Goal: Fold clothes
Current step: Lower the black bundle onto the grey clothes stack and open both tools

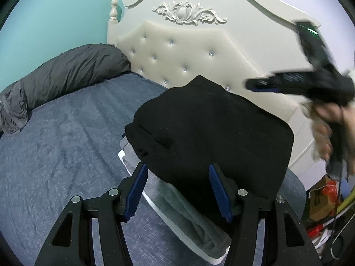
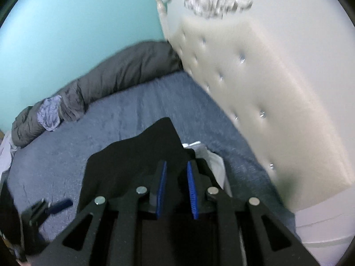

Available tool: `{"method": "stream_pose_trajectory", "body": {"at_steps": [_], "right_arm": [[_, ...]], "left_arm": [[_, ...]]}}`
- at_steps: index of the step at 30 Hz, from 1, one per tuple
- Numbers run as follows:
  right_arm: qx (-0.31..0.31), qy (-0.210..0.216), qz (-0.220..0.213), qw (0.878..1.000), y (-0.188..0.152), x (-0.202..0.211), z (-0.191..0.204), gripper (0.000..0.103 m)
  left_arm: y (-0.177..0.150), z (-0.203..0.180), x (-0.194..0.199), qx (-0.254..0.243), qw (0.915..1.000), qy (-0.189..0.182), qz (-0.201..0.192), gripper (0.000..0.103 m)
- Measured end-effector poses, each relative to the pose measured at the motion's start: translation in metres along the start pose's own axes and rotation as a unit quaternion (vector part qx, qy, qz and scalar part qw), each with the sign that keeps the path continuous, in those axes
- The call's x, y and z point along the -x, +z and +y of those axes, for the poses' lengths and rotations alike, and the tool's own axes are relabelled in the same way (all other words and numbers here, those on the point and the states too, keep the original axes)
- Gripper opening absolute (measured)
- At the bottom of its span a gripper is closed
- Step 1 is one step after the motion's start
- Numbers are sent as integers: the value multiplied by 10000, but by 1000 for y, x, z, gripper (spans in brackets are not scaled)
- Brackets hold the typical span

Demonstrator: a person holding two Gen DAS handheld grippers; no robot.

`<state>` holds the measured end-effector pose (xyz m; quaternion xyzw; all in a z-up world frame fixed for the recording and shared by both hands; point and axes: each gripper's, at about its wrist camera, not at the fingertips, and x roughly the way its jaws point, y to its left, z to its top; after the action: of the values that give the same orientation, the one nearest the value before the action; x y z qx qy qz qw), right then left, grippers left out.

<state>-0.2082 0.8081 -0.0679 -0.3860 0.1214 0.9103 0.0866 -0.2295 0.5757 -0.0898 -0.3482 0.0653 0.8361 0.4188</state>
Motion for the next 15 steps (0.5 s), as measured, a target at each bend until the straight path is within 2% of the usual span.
{"method": "stream_pose_trajectory", "body": {"at_steps": [3,6,9,15], "right_arm": [[163,78,-222,9996,-29,26,5,18],[259,-72,-269,9993,-54,34,9,18],[96,-63,-268,9996,-72,32,0,18],[-168,-106,-405,9990,-86,14,-7,18]], "left_arm": [[-2,-5,8,-26,10000,25,-75,61],[-5,-12,17,-47,9999,13,-125,61],[-9,-18,16,-115,9999,33,-20,61],[-23,-22,4,-62,9994,282,189,61]]}}
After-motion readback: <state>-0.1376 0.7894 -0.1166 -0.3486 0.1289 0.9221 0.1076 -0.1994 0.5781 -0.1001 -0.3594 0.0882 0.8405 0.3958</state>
